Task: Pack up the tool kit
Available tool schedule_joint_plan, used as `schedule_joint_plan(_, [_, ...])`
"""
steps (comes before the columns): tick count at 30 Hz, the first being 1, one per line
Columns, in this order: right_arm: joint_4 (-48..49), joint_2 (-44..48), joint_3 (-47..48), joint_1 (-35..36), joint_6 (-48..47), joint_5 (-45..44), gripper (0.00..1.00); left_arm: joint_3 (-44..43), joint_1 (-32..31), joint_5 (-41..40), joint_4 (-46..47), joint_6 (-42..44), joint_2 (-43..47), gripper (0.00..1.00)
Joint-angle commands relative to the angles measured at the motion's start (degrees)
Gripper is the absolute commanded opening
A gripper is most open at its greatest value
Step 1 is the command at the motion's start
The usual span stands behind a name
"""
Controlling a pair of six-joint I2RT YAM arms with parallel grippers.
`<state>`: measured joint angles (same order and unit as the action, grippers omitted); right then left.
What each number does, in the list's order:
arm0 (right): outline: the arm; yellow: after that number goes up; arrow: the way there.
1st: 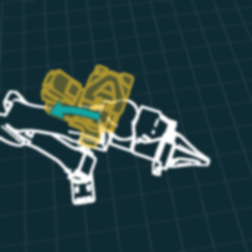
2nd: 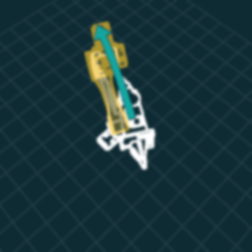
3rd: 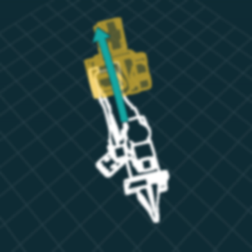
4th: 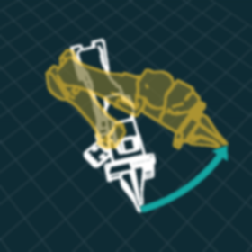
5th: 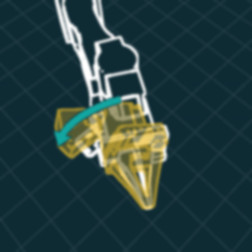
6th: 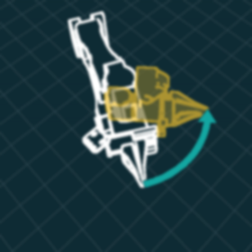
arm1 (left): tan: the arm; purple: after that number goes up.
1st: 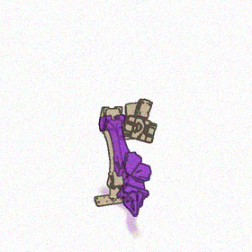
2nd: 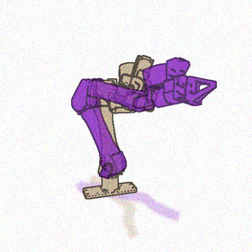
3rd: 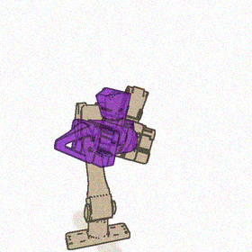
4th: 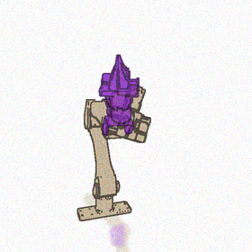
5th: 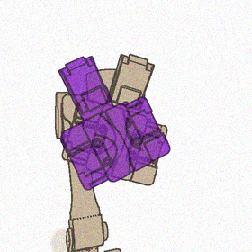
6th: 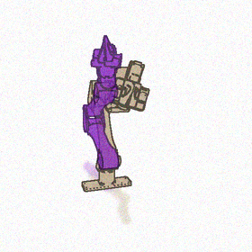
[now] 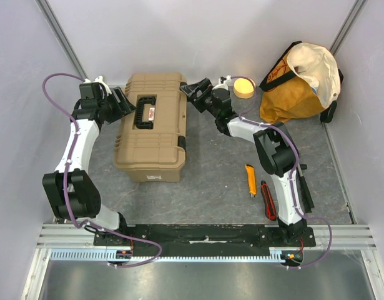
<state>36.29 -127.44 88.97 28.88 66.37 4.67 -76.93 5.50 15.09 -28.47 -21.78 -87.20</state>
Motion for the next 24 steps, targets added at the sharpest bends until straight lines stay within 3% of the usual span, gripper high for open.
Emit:
schedule_joint_plan(1, [-8.3,2.9,2.3,0.7,-1.6,-3.2,0.98,1.3,-0.8,-3.6,-8.1,1.8,-3.0,0.76])
schedule_joint_plan(6, [-17.0,6.7,-1.9,0.4,0.2,-11.0,0.98,1.0,-0.8,-4.7,-8.5,1.7,-1.8,0.76])
schedule_joint_plan(14, [-23.2,12.8,-6.0,-1.3,-1.3,-17.1,0.98,-0.1,-0.8,-6.1,-9.0,1.4,1.0,0.76])
schedule_joint_plan(20, [-23.9,19.5,-12.3,-1.8,-4.4,-16.1,0.98,-0.9,-0.8,-6.0,-10.2,1.1,5.0,0.76])
schedule_joint_plan(24, [-22.9,26.1,-21.8,-1.9,-4.8,-11.4,0.98,0.1,-0.8,-5.3,-11.2,1.5,10.1,0.77])
